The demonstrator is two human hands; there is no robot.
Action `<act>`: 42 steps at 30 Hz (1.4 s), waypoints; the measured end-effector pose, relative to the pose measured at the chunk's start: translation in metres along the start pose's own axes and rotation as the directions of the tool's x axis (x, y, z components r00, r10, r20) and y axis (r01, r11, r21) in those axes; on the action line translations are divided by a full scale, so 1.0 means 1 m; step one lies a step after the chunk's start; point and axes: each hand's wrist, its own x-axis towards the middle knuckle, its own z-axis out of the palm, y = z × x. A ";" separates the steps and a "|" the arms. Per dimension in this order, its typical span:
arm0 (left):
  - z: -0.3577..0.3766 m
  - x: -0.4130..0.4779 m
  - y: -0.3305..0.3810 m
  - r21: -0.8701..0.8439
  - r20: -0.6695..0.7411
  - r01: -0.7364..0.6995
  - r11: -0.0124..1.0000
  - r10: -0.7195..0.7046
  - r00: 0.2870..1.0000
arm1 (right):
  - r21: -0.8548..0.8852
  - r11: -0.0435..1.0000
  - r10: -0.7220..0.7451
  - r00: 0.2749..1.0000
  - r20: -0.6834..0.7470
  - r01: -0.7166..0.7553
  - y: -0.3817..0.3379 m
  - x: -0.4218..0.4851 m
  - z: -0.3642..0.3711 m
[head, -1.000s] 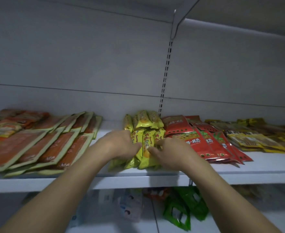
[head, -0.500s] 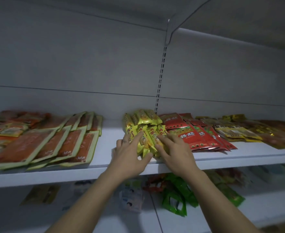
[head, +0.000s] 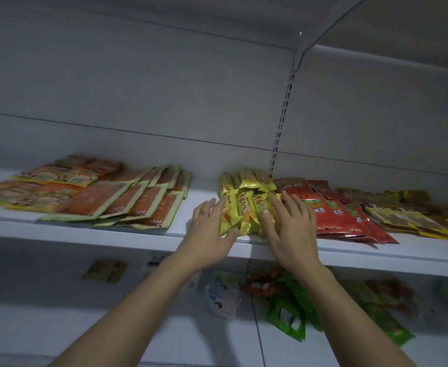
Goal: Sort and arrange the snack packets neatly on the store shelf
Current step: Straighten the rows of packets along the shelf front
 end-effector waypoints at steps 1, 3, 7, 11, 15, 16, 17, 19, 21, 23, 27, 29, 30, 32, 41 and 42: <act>-0.004 -0.006 -0.003 0.029 -0.029 0.006 1.000 -0.005 1.000 | 0.035 0.999 -0.033 0.999 -0.023 0.034 -0.007 0.003 -0.002; -0.015 -0.017 -0.011 0.115 -0.108 0.008 0.993 0.004 0.994 | 0.121 0.985 -0.116 0.990 -0.080 0.125 -0.028 0.006 -0.005; -0.054 -0.032 -0.024 0.237 -0.251 0.030 0.971 0.032 0.967 | 0.313 0.913 -0.229 0.964 -0.134 0.260 -0.079 0.002 0.000; -0.106 -0.039 -0.045 0.343 -0.362 0.132 0.930 0.001 0.932 | 0.484 0.848 -0.260 0.965 0.023 0.217 -0.125 0.006 0.010; -0.157 -0.040 -0.083 0.478 -0.288 0.331 0.814 -0.210 0.934 | 0.466 0.874 -0.232 0.960 0.159 0.135 -0.163 0.020 0.029; -0.166 -0.040 -0.092 0.511 -0.249 0.348 0.786 -0.252 0.935 | 0.443 0.891 -0.208 0.958 0.199 0.102 -0.170 0.022 0.035; -0.173 -0.039 -0.101 0.542 -0.197 0.344 0.767 -0.282 0.939 | 0.413 0.909 -0.176 0.953 0.247 0.060 -0.176 0.025 0.041; -0.182 -0.035 -0.116 0.594 -0.070 0.305 0.744 -0.330 0.941 | 0.317 0.948 -0.109 0.917 0.383 -0.019 -0.187 0.032 0.054; -0.186 -0.027 -0.128 0.649 0.055 0.250 0.718 -0.372 0.927 | 0.206 0.977 -0.065 0.852 0.520 -0.051 -0.199 0.042 0.065; -0.183 -0.020 -0.135 0.667 0.156 0.198 0.718 -0.394 0.906 | 0.131 0.989 -0.024 0.814 0.580 -0.064 -0.209 0.050 0.072; -0.172 -0.015 -0.149 0.614 0.276 0.127 0.779 -0.362 0.890 | 0.035 0.997 0.039 0.824 0.565 -0.071 -0.228 0.056 0.083; -0.171 -0.015 -0.155 0.627 0.298 0.086 0.774 -0.340 0.892 | -0.001 0.997 0.067 0.827 0.559 -0.080 -0.234 0.056 0.086; -0.172 -0.014 -0.158 0.634 0.306 0.070 0.771 -0.332 0.892 | -0.012 0.996 0.079 0.830 0.552 -0.087 -0.236 0.056 0.087; -0.173 -0.013 -0.161 0.629 0.323 0.053 0.775 -0.323 0.890 | -0.036 0.995 0.100 0.835 0.541 -0.095 -0.240 0.056 0.088; -0.149 -0.008 -0.136 0.556 0.385 -0.008 0.831 -0.249 0.889 | -0.101 0.987 0.160 0.827 0.539 -0.125 -0.212 0.056 0.070; -0.146 -0.006 -0.131 0.552 0.396 -0.018 0.834 -0.243 0.885 | -0.104 0.985 0.170 0.825 0.539 -0.135 -0.207 0.056 0.067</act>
